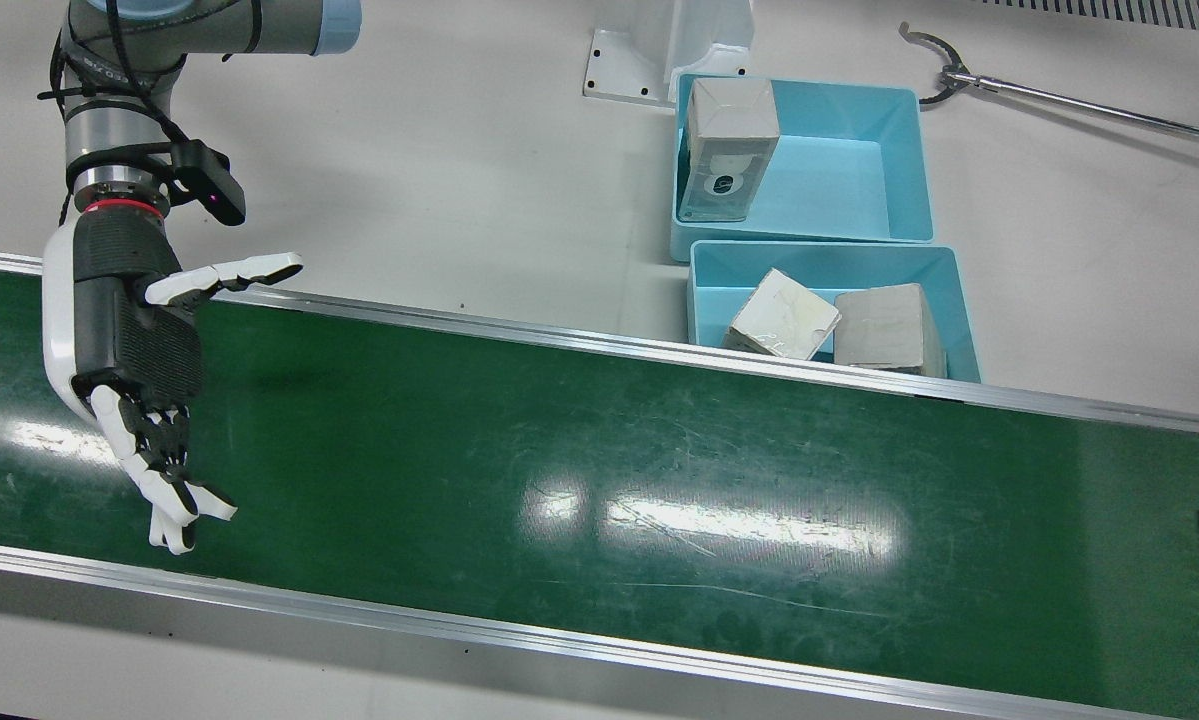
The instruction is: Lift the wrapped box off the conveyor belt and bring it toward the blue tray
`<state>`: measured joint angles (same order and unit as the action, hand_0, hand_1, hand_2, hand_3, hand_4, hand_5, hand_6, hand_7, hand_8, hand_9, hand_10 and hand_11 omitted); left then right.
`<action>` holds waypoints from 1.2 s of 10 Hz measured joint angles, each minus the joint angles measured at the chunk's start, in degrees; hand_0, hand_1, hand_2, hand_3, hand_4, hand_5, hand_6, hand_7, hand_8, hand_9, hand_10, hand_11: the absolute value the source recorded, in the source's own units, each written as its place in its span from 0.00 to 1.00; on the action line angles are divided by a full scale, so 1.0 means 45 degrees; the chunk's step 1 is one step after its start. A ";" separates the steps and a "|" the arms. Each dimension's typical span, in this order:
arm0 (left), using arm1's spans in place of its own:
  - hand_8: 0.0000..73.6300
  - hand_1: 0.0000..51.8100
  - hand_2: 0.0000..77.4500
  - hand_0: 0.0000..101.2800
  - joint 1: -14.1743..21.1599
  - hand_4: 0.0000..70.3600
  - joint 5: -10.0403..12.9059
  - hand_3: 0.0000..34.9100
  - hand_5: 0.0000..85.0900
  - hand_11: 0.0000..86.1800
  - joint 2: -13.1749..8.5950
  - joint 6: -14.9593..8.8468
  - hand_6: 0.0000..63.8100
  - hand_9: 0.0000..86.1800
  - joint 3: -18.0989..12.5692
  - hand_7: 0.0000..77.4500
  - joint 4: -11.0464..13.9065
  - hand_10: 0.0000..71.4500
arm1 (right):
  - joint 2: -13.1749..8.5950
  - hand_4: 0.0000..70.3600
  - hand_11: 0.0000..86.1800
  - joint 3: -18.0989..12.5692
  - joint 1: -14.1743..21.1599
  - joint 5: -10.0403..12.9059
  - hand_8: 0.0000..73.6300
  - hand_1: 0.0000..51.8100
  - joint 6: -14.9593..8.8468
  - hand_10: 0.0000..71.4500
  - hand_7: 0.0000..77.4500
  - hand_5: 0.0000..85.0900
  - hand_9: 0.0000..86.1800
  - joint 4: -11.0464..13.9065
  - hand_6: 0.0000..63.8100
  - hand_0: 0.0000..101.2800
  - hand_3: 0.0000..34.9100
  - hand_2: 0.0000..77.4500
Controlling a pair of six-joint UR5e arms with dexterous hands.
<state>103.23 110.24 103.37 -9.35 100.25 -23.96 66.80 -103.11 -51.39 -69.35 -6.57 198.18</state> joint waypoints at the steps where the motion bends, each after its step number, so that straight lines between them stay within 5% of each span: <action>1: 0.01 0.00 0.01 0.00 0.0000 0.01 0.0000 0.00 0.01 0.01 0.0000 0.0000 0.01 0.00 0.0000 0.01 0.0000 0.01 | 0.0000 0.15 0.01 0.0022 0.0014 0.0000 0.09 0.22 -0.0003 0.00 0.25 0.13 0.08 -0.0003 0.11 0.46 0.00 0.11; 12: 0.01 0.00 0.01 0.00 0.0000 0.01 0.0000 0.00 0.01 0.01 0.0000 0.0000 0.01 0.00 0.0000 0.01 0.0000 0.01 | -0.0487 0.17 0.01 0.0279 0.0099 0.0018 0.09 0.22 -0.0178 0.00 0.27 0.14 0.09 -0.0003 0.13 0.46 0.00 0.11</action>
<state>103.23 110.24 103.38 -9.35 100.25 -23.96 64.60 -101.85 -50.95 -69.27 -7.37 198.17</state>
